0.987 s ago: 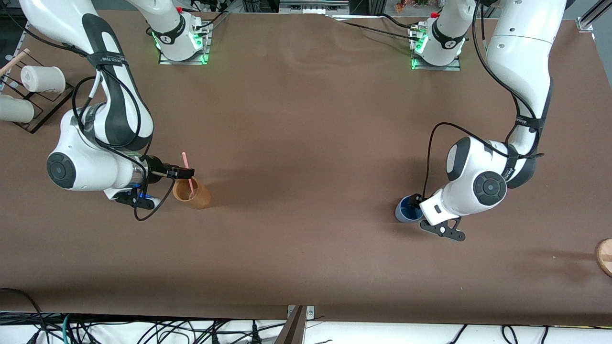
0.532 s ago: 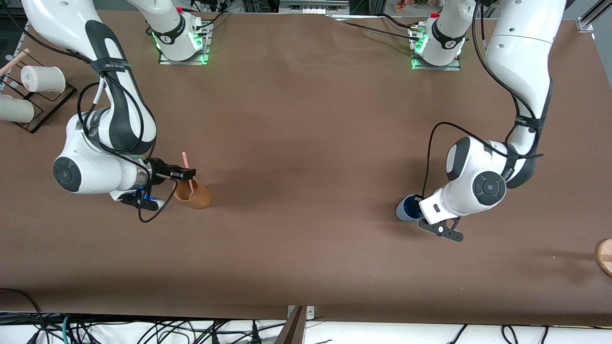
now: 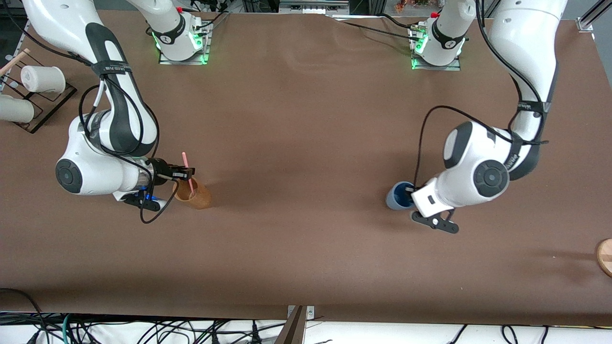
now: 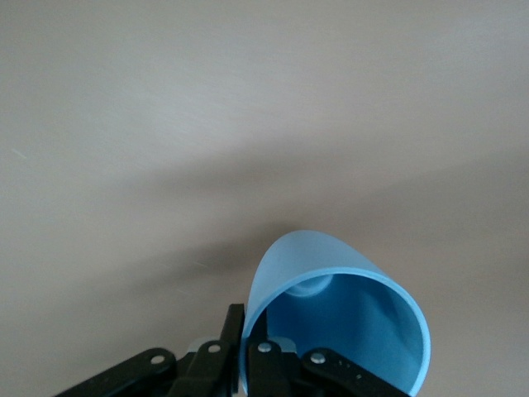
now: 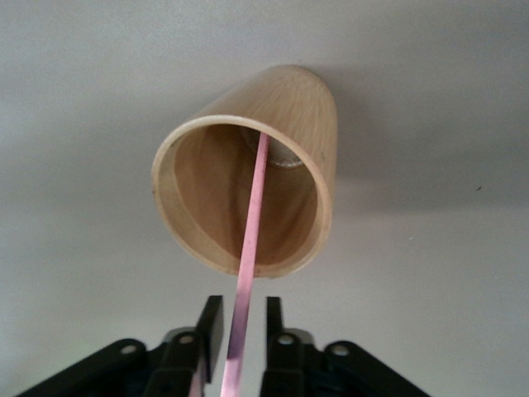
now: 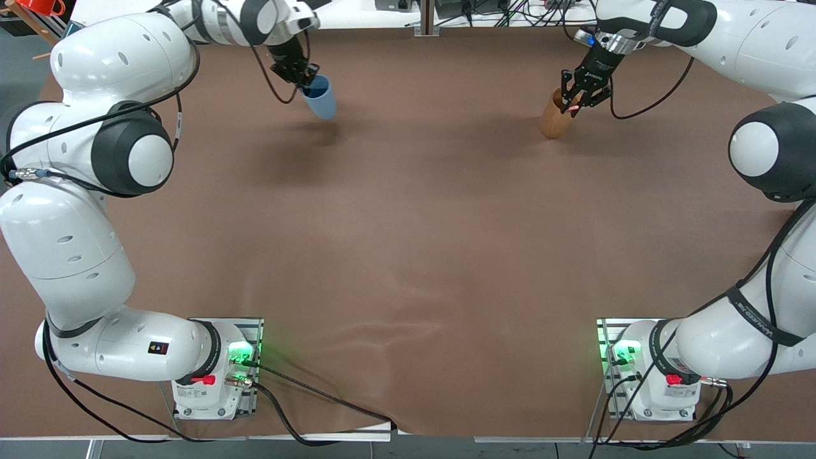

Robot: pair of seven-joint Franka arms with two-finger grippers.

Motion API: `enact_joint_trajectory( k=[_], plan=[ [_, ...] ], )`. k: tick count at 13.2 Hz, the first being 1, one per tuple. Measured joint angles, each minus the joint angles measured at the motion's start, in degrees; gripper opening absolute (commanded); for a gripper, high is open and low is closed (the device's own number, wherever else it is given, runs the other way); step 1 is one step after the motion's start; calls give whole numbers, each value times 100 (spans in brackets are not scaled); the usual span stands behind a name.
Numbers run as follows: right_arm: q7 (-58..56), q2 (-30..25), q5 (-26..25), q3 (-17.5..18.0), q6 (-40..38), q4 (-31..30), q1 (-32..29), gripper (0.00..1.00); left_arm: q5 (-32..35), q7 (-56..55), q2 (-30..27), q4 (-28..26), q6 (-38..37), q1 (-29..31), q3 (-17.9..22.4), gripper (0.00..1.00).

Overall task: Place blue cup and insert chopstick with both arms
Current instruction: 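Grasp the pink chopstick with the right gripper while the left grasps the cup, then lift the chopstick with the right gripper while the left gripper moves the cup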

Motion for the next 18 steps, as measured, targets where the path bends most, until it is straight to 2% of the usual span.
enact_joint_trajectory(
  k=[2, 6, 8, 9, 10, 13, 16, 18],
  plan=[
    [0, 8, 6, 0, 10, 0, 0, 0, 0, -1261, 12, -12, -22, -305, -345, 0],
    [0, 10, 10, 1, 12, 3, -1, 0, 2, -2779, 120, -111, -19, -1417, -376, 0],
    [0, 8, 13, 1, -20, 60, -1, 0, 294, -3231, 238, -143, -19, -1789, -364, 0],
    [0, 3, 17, 2, -119, 143, -1, 0, 575, -3471, 326, -151, -19, -1892, -362, 55],
    [0, -8, 22, 2, -305, 272, -1, 0, 742, -3644, 416, -153, -17, -1947, -362, 100],
    [147, -119, 119, 2, -929, 687, -2, 0, 806, -3807, 499, -133, 1, -2015, -362, 100],
    [312, -400, 296, 2, -1399, 794, -2, 0, 806, -3819, 313, -17, -60, -2007, -362, 100],
    [457, -627, 337, 3, -1724, 827, -1, 0, 807, -3813, -13, 60, -563, -1955, -357, 100]
  ],
)
